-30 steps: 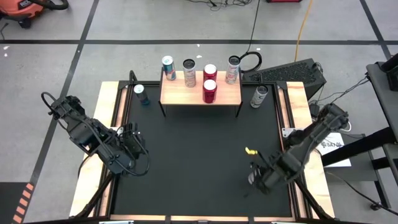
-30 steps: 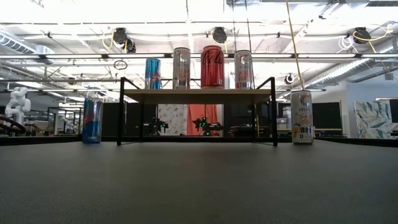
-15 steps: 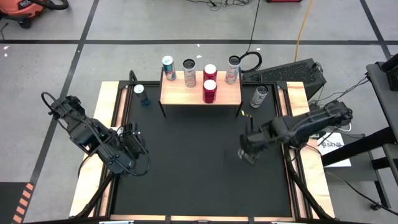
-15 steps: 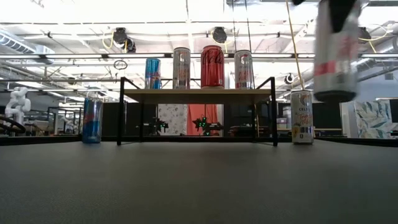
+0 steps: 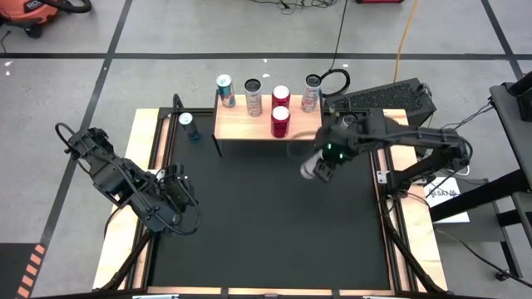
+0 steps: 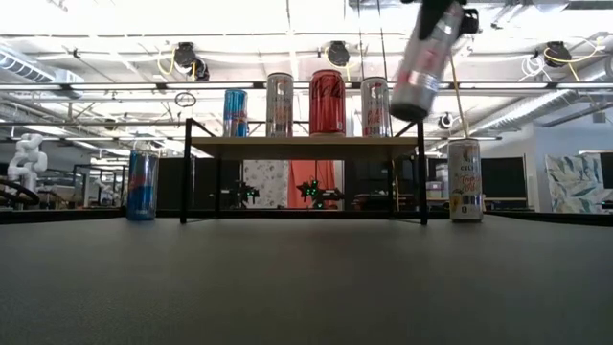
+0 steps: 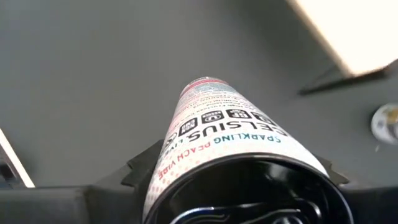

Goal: Place canned beverage on shelf
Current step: Put the white pink soda can on the shelf aligned with the other white pink soda can

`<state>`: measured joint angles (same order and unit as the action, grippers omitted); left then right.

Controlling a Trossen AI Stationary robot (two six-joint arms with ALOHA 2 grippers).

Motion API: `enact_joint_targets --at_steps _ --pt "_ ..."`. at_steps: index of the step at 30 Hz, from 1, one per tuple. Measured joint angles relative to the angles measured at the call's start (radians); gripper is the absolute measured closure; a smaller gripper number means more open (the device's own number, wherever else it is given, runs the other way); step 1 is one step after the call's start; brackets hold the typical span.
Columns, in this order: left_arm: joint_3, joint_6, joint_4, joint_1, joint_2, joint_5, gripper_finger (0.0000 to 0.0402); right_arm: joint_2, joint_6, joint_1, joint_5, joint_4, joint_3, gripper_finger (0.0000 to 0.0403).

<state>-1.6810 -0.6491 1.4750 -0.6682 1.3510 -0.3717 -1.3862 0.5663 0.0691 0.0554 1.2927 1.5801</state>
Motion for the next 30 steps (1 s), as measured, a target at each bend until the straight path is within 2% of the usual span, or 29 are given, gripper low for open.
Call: enact_joint_targets --at_steps 6,16,20,30 --pt "0.0 -0.001 0.0 0.0 0.0 0.0 0.0402 -0.075 -0.103 0.108 -0.003 0.05 0.202 0.017" --pt "0.0 -0.002 0.0 0.0 0.0 0.0 0.0402 -0.333 -0.293 0.25 0.002 0.275 0.594 0.017" --pt "0.0 -0.004 0.0 0.0 0.0 0.0 0.0402 -0.38 -0.333 0.294 -0.004 0.275 0.664 0.0171" --pt "0.0 -0.001 0.0 0.0 0.0 0.0 0.0402 -0.389 -0.343 0.37 -0.009 0.279 0.669 0.0171"
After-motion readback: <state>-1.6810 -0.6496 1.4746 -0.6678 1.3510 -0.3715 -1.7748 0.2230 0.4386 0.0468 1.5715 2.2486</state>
